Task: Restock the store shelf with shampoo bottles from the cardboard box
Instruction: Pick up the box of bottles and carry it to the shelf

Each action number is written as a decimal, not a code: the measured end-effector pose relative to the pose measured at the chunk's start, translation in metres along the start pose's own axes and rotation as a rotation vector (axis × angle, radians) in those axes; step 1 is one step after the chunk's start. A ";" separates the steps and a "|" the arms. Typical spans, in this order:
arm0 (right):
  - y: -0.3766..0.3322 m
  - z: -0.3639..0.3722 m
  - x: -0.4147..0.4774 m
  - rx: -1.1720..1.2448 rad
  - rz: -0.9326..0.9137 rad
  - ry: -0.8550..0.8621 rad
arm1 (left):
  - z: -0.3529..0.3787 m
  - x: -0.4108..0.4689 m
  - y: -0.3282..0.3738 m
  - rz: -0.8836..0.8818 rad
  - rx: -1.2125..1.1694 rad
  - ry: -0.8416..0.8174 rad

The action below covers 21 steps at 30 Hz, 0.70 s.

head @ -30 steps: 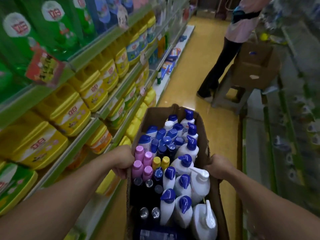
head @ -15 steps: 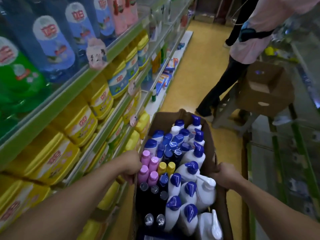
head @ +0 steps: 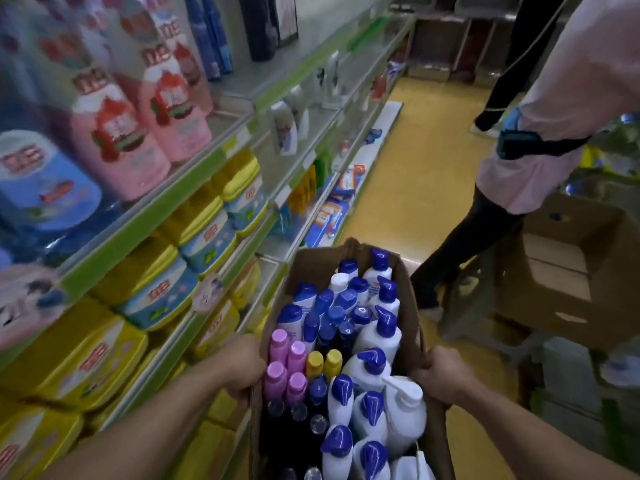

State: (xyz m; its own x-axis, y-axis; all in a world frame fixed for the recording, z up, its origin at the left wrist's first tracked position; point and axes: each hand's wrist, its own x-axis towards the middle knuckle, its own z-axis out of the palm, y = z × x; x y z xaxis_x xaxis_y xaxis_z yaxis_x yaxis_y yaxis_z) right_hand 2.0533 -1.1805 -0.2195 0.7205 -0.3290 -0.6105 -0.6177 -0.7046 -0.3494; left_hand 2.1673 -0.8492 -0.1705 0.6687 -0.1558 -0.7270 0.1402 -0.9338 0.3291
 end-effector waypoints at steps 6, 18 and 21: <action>-0.016 -0.089 0.093 0.018 -0.017 0.034 | -0.058 0.071 0.090 0.042 -0.058 -0.018; -0.071 -0.223 0.290 0.021 0.089 0.094 | -0.191 0.281 0.233 0.088 -0.018 -0.091; -0.083 -0.252 0.334 0.059 0.093 0.104 | -0.228 0.321 0.275 0.069 -0.005 -0.079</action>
State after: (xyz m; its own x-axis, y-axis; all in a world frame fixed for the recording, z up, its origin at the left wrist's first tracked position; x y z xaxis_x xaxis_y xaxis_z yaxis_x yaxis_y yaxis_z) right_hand 2.4246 -1.3906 -0.2149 0.6865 -0.4566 -0.5659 -0.6983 -0.6310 -0.3380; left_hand 2.5866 -1.0823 -0.1761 0.6172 -0.2447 -0.7478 0.0998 -0.9184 0.3829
